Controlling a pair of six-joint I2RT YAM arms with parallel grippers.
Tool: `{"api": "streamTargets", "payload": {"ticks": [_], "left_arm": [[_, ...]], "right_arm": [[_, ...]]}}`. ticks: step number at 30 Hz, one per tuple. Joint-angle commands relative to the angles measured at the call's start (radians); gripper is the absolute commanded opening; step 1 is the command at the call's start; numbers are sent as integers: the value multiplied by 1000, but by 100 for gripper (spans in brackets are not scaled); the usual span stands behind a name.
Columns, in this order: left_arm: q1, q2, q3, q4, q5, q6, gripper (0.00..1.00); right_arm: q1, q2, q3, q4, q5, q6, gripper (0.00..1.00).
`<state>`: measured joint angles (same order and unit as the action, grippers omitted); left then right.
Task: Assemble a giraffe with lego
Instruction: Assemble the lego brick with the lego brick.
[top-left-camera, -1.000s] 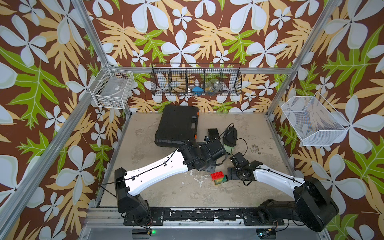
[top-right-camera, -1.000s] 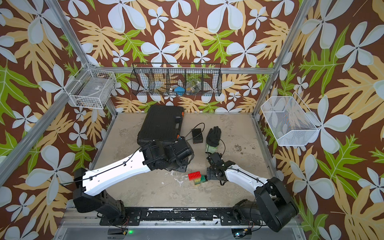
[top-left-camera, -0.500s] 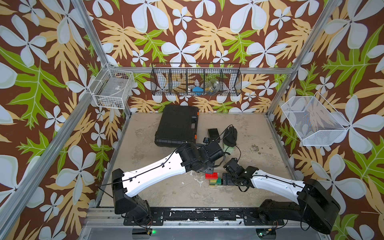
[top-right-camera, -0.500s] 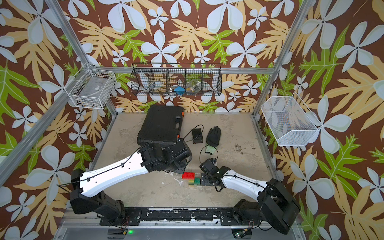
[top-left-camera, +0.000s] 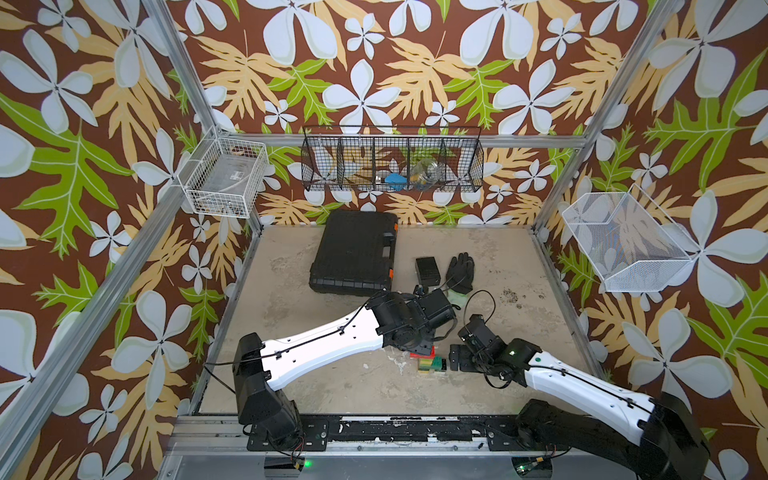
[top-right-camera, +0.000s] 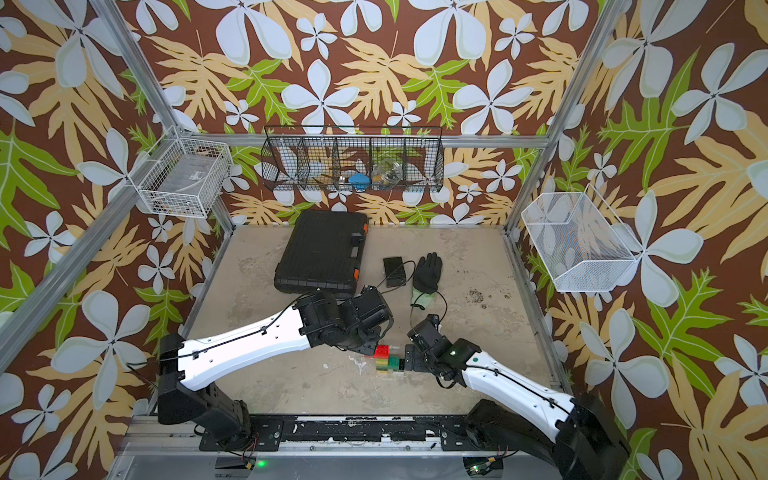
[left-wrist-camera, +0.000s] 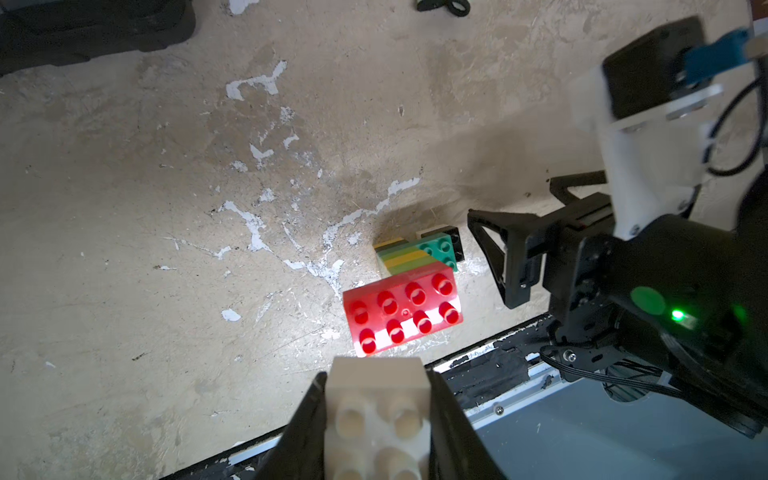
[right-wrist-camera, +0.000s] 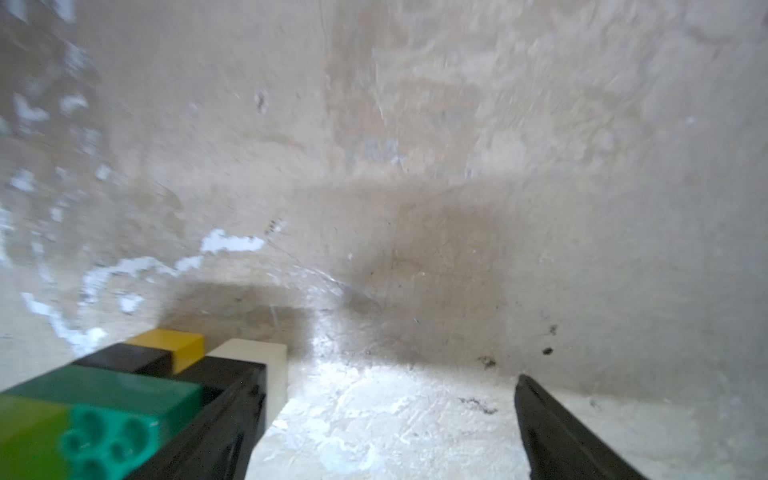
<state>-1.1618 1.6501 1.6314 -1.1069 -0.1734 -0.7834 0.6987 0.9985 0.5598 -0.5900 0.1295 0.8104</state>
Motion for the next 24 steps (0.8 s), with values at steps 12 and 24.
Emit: {"api": "streamTargets", "payload": {"ticks": [12, 24], "left_arm": [[-54, 186, 157, -5, -32, -60, 9], [-74, 260, 210, -73, -74, -107, 8]], "right_arm": [[-332, -133, 76, -73, -249, -200, 100], [-438, -120, 75, -31, -350, -286, 100]]}}
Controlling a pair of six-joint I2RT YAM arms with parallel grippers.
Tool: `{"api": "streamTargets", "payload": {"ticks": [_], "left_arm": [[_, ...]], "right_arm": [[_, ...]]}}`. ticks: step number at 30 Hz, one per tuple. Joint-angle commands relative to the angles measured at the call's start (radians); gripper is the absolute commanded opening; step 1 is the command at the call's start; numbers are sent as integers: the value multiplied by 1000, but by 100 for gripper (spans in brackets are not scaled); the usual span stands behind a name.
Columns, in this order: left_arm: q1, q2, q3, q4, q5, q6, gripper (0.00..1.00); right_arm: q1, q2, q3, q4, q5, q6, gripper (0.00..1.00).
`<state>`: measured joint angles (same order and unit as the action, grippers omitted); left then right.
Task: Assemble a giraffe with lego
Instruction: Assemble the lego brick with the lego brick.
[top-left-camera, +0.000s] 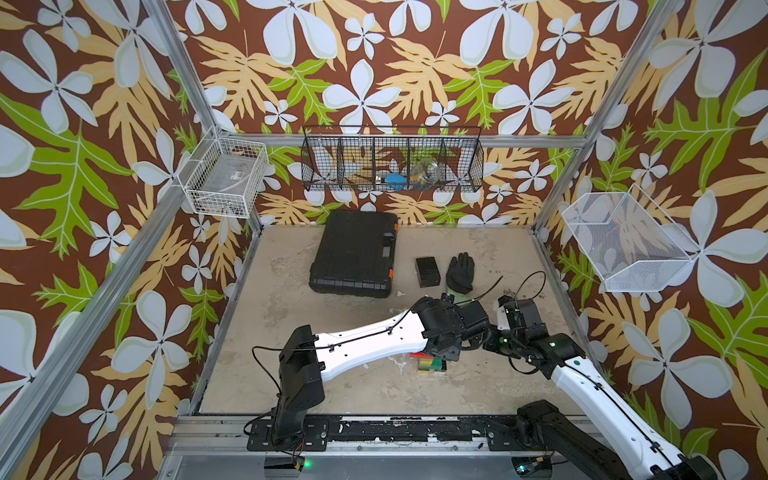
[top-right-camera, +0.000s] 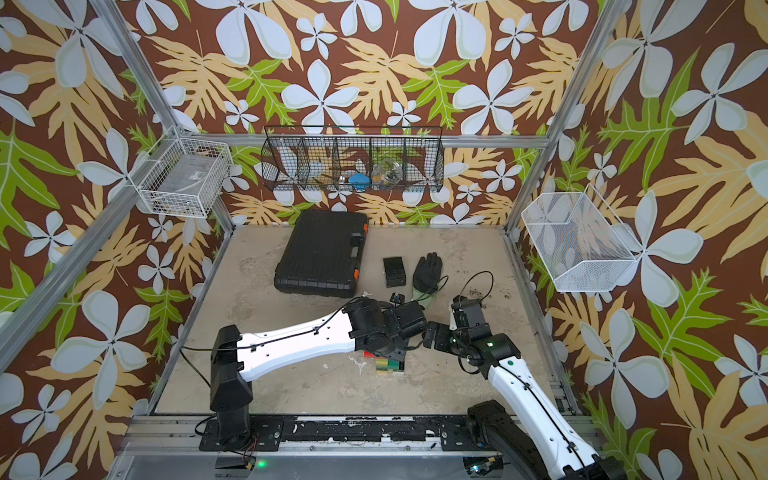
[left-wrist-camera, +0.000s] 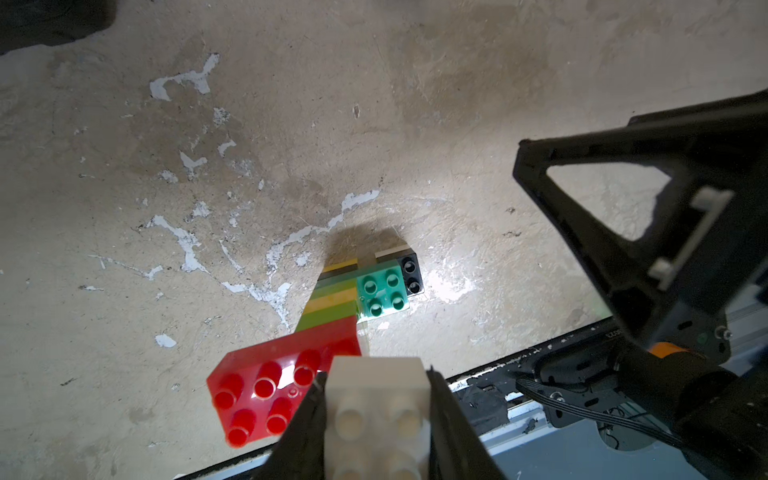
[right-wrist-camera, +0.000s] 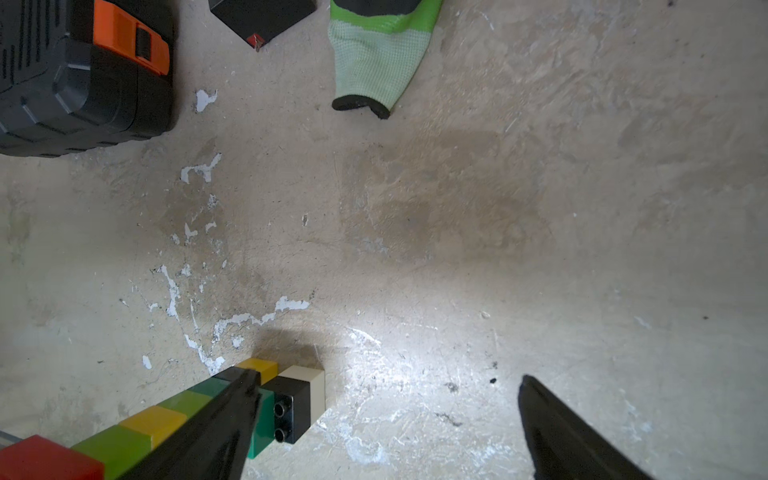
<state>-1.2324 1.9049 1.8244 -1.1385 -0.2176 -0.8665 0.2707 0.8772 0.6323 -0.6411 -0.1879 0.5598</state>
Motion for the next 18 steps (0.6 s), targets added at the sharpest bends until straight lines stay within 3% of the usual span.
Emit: {"api": "streamTargets", "payload": {"ticks": [1, 18], "left_arm": [[-4, 9, 23, -52, -37, -28, 8], [-3, 5, 0, -78, -65, -118, 10]], "right_arm": [[-13, 2, 1, 24, -33, -38, 100], [-13, 6, 48, 20, -21, -61, 100]]}}
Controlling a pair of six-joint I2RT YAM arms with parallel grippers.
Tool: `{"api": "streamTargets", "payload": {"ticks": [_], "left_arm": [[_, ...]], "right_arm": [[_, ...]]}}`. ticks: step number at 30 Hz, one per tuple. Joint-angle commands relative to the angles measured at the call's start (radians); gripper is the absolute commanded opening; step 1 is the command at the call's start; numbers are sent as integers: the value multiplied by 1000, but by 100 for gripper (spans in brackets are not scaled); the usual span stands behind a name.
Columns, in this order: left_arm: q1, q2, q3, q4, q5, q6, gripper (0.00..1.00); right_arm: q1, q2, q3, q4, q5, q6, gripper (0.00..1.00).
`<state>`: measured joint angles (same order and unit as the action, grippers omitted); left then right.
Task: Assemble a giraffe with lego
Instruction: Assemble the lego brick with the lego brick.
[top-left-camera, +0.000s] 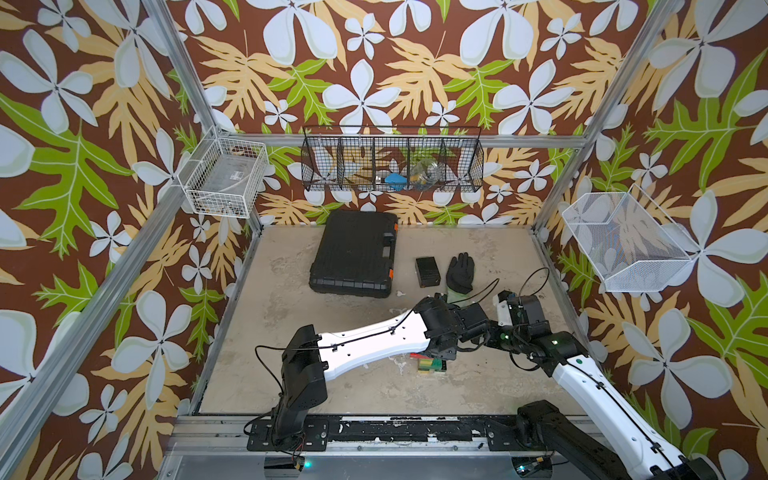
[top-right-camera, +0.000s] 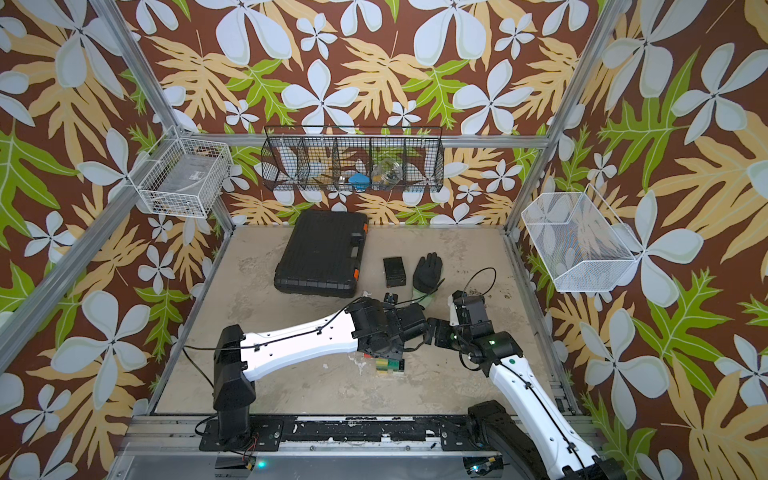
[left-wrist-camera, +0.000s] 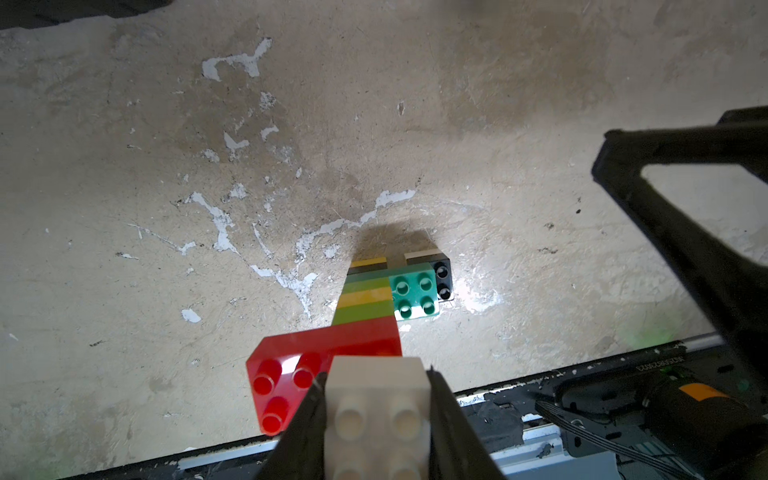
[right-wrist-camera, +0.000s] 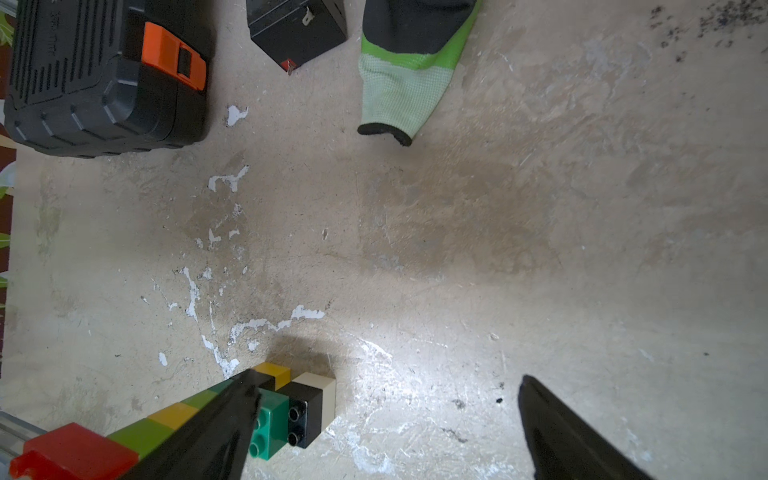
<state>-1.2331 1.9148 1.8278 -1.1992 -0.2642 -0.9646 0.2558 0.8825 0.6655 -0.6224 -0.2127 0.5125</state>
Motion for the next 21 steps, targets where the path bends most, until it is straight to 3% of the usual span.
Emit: {"api": "streamTargets", "payload": {"ticks": [1, 21], "left_arm": [[-2, -5, -8, -14, -17, -23, 10], [-2, 16, -16, -10, -10, -64, 11]], "right_arm": [[3, 3, 18, -1, 5, -16, 100], [38, 7, 77, -31, 74, -31, 100]]}}
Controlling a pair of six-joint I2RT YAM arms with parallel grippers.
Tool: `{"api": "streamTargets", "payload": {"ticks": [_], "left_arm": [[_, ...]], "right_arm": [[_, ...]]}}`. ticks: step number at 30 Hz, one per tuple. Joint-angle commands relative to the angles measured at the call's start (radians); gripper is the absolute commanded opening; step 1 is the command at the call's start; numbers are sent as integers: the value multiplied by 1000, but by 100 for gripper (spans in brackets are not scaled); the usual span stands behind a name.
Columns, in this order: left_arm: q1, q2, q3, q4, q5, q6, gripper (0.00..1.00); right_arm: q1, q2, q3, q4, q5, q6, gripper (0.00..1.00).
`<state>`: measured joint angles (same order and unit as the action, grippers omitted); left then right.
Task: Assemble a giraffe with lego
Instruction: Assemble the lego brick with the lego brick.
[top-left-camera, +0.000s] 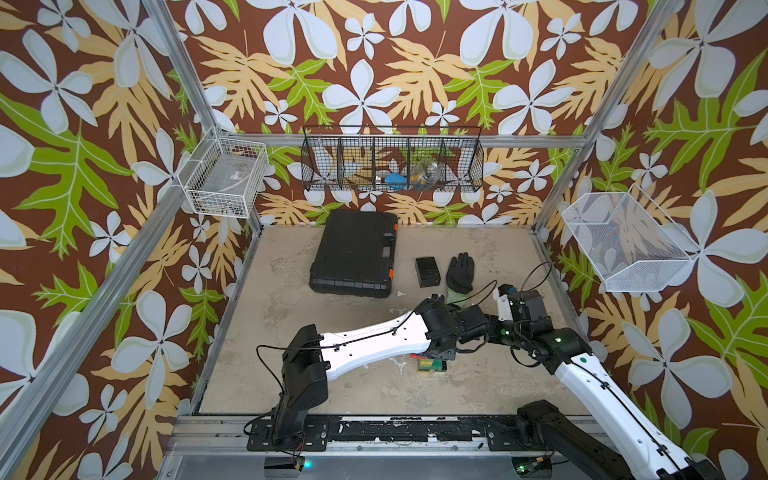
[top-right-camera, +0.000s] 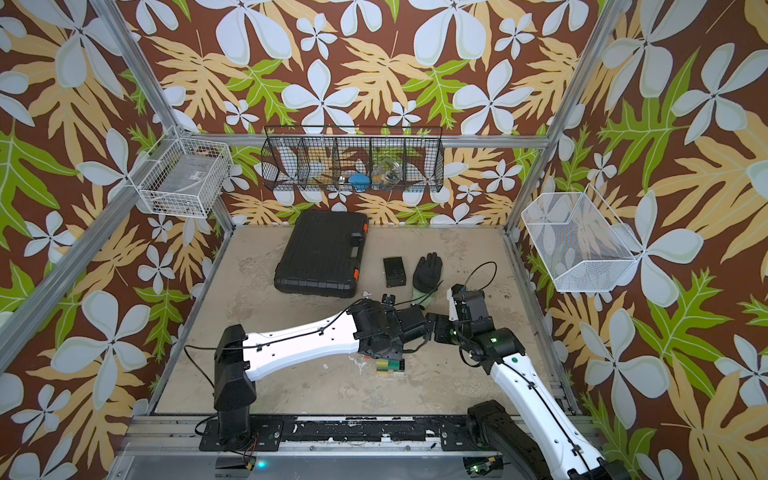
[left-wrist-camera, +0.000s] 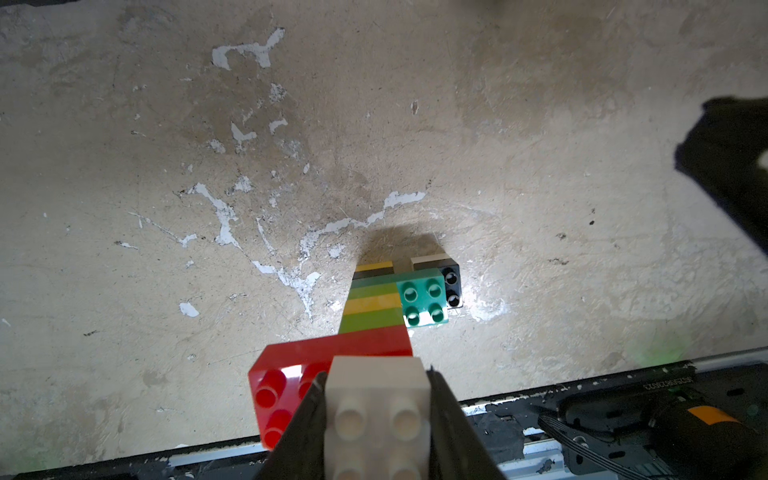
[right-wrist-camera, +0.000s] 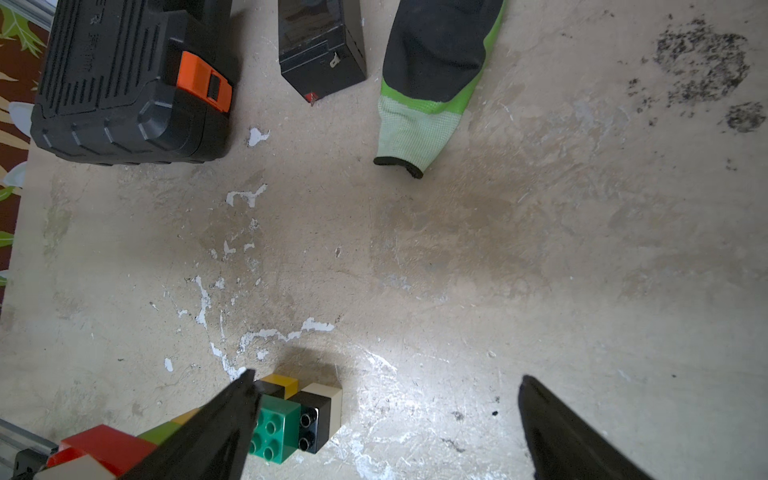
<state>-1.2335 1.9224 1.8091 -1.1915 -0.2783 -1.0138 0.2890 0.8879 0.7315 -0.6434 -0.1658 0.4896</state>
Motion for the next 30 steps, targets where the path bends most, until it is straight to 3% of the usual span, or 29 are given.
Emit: {"api": "streamTargets", "payload": {"ticks": [1, 13, 30], "left_arm": [[-1, 10, 0, -22, 4, -19, 11], [-16, 17, -34, -17, 25, -77, 11], [-23, 15, -170, 113, 98, -47, 9]], "right_arm": [[7, 5, 17, -11, 33, -5, 100], [35, 50, 194, -40, 54, 1, 100], [49, -18, 227, -78, 120, -22, 99]]}}
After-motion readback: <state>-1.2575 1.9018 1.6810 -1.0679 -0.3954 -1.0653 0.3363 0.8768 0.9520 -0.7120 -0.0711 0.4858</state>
